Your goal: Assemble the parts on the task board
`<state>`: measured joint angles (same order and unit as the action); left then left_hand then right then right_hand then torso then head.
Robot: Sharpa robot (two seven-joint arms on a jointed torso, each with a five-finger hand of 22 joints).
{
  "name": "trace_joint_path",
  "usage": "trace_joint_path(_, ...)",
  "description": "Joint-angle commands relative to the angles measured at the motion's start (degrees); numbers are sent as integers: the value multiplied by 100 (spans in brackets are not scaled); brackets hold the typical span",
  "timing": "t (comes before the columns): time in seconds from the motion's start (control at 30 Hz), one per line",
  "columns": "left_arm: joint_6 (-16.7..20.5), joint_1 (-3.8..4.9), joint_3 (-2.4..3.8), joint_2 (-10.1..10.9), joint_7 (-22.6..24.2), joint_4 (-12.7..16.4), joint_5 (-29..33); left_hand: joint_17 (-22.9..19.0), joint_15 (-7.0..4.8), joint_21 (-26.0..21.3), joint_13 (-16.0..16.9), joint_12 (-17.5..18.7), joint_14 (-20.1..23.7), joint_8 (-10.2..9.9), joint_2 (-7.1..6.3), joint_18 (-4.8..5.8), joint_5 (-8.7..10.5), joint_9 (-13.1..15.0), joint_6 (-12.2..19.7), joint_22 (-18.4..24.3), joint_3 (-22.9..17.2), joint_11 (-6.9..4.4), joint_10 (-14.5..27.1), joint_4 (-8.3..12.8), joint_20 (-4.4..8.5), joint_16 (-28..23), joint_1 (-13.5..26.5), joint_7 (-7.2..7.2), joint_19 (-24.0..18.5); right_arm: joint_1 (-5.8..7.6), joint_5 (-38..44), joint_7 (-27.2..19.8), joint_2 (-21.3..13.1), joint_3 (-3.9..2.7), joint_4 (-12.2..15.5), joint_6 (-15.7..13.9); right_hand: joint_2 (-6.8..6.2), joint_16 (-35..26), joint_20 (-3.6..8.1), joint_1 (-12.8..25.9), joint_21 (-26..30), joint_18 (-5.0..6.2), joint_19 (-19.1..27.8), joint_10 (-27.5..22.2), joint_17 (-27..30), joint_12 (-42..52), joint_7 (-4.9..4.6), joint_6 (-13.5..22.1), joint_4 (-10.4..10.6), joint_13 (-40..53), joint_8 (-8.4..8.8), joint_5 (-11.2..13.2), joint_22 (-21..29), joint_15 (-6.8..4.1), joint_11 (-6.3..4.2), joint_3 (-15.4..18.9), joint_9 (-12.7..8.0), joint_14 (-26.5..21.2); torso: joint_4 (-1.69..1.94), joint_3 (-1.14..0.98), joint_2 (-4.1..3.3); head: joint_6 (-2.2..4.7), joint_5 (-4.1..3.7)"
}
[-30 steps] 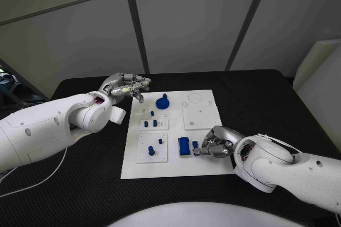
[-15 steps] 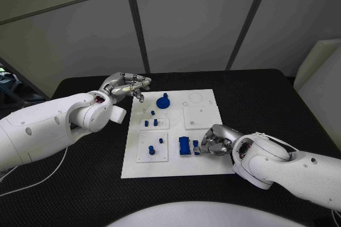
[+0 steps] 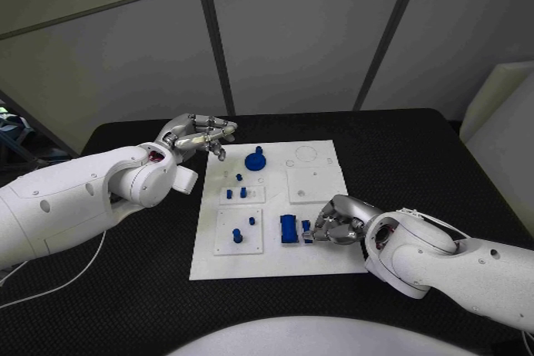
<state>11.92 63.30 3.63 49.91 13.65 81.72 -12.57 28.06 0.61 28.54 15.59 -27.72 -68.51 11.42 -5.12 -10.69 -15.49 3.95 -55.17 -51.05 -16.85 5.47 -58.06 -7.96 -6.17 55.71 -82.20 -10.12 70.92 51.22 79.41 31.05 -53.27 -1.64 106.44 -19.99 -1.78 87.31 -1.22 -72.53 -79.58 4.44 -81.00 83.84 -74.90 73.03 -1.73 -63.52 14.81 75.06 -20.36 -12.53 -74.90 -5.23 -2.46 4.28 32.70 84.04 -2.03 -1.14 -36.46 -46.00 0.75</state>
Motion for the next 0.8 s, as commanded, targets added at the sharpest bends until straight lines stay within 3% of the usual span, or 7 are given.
trace_joint_path(0.03,-44,6,2,4,58,6,12,-9,23,-30,-5,-25,7,37,-6,25,-18,2,25,6,-12,-2,44,18,-15,4,-52,-3,3,5,-86,-365,-88,-2,111,-288,-77,-12,12,28,57,-94,49,29,-1081,-68,8,15,34,354,-22,-79,-233,-30,15,114,-4,505,2,0,9,15,-13)
trace_joint_path(0.23,27,3,2,1,138,-9,12,-15,32,-37,-9,-35,18,43,-31,30,-10,1,36,7,10,7,54,-1,-20,2,-13,-11,-3,13,-790,-1381,-272,-78,131,-721,-146,-378,-72,6,593,49,494,-330,-578,-845,-182,433,146,-125,275,-234,344,86,169,348,-145,378,-9,27,53,105,-50)
trace_joint_path(0.4,152,2,2,-23,273,-53,172,-143,126,-259,-53,-27,456,62,-200,58,-4,-5,126,100,198,65,206,-121,-92,-225,193,-44,-320,131,-2178,-2698,-223,-190,-356,-1010,-34,-692,-187,-437,1136,189,910,-698,-197,-1514,-331,634,26,-567,581,-556,900,200,301,361,-323,281,-13,103,169,270,-110)
trace_joint_path(0.53,451,2,3,-52,364,-152,376,-282,169,-465,-109,-20,647,128,-267,48,8,4,123,227,417,100,272,-271,-156,-389,388,-47,-522,386,-4048,-3807,27,-227,-1187,-964,212,-1785,-239,-1252,2282,452,1811,-1778,1026,-3450,-417,753,-327,-1847,731,-488,2024,256,362,13,-408,-175,-29,164,309,457,-165)
trace_joint_path(0.63,706,3,4,-94,480,-285,629,-455,175,-639,-200,48,721,179,-242,25,-1,2,107,367,558,95,266,-342,-183,-638,425,-21,-617,565,-4955,-4350,325,-239,-1907,-845,239,-2882,-307,-1576,3164,592,2422,-2073,2086,-4094,-507,831,-455,-2408,878,-232,2824,338,453,-198,-521,-611,-56,198,409,598,-149)
trace_joint_path(0.73,893,4,5,-172,628,-458,910,-787,233,-986,-367,240,950,175,-173,36,-3,-13,167,620,652,137,280,-370,-247,-1248,350,-36,-922,690,-5547,-4684,620,-245,-2552,-700,214,-4558,-440,-1701,3681,566,2702,-2344,3473,-4783,-663,929,-424,-3096,1091,-44,3141,495,556,-353,-718,-1347,-65,207,484,694,-135)
trace_joint_path(0.8,946,4,5,-285,821,-656,1172,-1044,309,-1264,-507,417,1078,126,-141,50,-4,-19,231,829,694,163,278,-372,-319,-1790,270,-26,-1186,769,-5902,-4860,879,-249,-3079,-510,208,-5165,-546,-1773,4065,540,2945,-2538,3771,-5335,-769,1012,-372,-3669,1246,32,3376,637,708,-477,-878,-1693,-69,217,521,765,-142)
